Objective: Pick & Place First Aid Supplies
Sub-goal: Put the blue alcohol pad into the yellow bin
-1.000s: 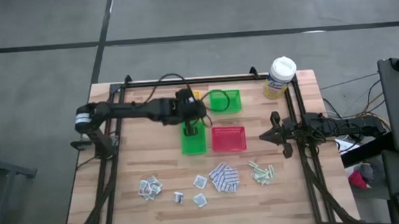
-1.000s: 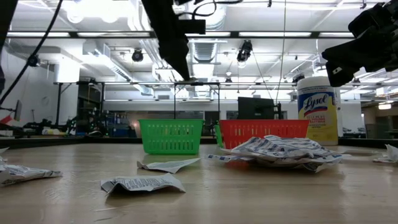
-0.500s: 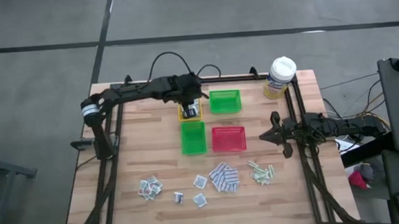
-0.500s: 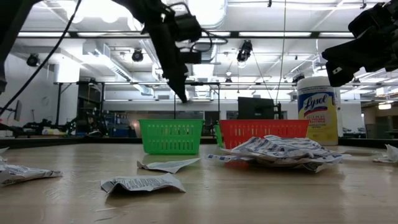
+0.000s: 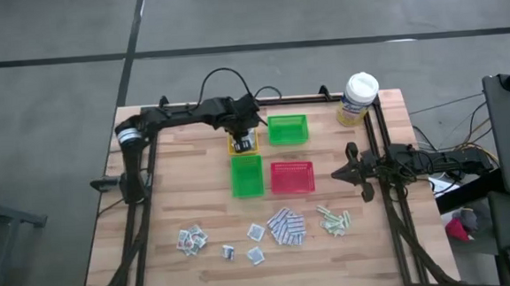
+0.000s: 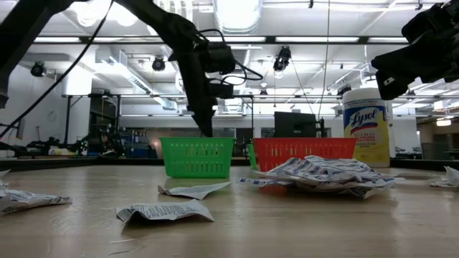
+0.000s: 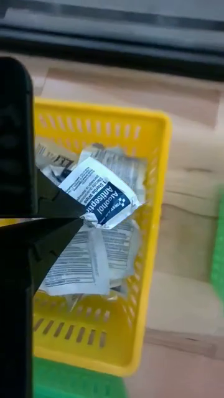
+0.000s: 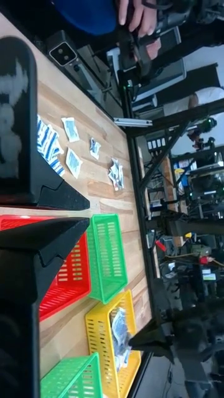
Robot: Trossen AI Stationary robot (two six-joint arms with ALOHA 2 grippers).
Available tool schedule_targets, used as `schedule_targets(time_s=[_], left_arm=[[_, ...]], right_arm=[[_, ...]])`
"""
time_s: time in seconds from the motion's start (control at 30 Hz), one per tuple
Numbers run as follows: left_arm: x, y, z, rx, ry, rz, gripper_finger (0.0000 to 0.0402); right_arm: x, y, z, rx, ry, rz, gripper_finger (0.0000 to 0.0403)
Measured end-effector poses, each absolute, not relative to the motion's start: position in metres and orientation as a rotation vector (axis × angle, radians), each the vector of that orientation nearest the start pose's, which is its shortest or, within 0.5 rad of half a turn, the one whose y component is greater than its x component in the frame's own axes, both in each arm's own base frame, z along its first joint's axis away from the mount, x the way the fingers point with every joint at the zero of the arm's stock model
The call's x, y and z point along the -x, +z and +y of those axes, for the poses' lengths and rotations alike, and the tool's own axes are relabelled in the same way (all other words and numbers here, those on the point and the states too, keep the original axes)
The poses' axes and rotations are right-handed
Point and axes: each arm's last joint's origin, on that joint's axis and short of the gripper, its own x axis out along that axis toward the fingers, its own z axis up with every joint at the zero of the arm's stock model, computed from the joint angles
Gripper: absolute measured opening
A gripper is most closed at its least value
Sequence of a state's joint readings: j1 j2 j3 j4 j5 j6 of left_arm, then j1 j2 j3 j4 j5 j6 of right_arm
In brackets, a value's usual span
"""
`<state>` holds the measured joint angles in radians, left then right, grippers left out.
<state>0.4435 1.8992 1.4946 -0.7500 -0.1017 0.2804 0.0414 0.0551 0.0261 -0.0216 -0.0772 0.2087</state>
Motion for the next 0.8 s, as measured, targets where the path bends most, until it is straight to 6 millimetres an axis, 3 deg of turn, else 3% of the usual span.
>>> schedule_targets(time_s=[0.47,0.8], left_arm=[[-0.3533,0.212,0.1711,-0.017,0.322,1.215,0.0008],[-0.3527,0.2217,0.1703,-0.016,0.324,1.195,0.0113]], right_arm=[[-0.0993,0.166,0.0063,-0.209,0.113,0.063,0.0028],[-0.0994,0.1659,0.0063,-0.209,0.113,0.063,0.0028]])
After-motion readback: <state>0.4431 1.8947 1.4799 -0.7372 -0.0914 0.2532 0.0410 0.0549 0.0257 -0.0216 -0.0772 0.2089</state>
